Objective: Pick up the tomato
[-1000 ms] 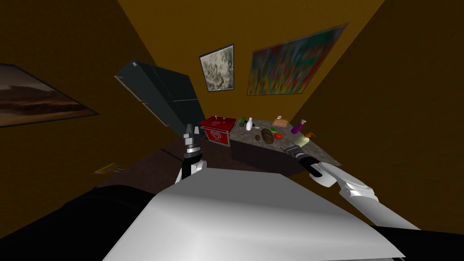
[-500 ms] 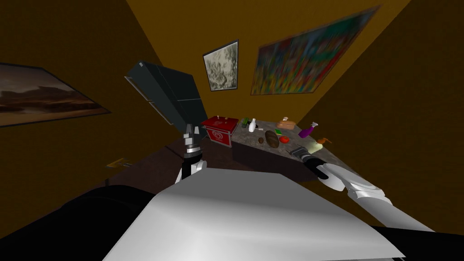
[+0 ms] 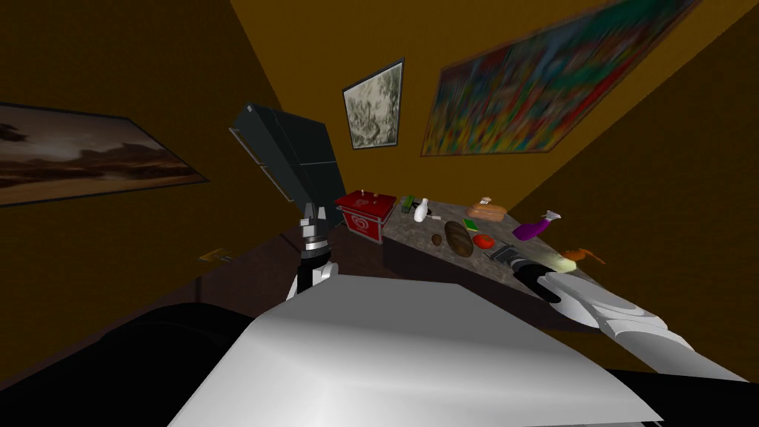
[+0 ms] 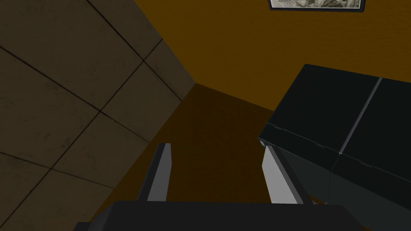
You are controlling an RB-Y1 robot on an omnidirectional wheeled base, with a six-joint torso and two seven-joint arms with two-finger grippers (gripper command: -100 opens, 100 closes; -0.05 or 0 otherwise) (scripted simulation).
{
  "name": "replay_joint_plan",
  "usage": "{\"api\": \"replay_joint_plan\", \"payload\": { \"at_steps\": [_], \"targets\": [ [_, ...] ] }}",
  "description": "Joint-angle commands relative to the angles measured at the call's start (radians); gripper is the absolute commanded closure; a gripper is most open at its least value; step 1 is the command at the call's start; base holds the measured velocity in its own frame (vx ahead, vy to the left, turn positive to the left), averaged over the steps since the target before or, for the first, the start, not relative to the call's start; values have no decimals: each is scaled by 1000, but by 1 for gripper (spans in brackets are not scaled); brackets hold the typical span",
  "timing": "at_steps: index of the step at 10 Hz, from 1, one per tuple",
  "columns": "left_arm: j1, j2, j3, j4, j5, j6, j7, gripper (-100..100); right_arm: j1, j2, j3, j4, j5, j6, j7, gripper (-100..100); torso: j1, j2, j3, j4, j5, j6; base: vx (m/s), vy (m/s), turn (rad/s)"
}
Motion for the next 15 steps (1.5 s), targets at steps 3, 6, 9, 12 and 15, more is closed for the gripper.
{"api": "replay_joint_plan", "payload": {
  "at_steps": [3, 6, 9, 12, 15],
  "targets": [
    [0, 0, 0, 0, 0, 0, 0, 0, 6, -1, 9, 43, 40, -3, 15, -100, 1, -1, 0, 0, 0, 0, 106, -12, 95],
    [0, 0, 0, 0, 0, 0, 0, 0, -46, 5, 31, 100, 22, -15, 43, -100, 2, 9, 5, 2, 0, 1, -22, -3, 25],
    [0, 0, 0, 0, 0, 0, 0, 0, -137, 19, 75, 190, -19, -36, 95, -100, 2, 13, 7, 3, 1, 1, -62, -5, 34],
    [0, 0, 0, 0, 0, 0, 0, 0, -203, 25, 97, 267, -39, -47, 121, -100, 2, 12, 7, 3, 0, 1, -49, -4, 33],
    [0, 0, 0, 0, 0, 0, 0, 0, -295, 38, 141, 358, -79, -69, 173, -100, 2, 12, 7, 3, 1, 1, -49, -3, 39]
  ]
}}
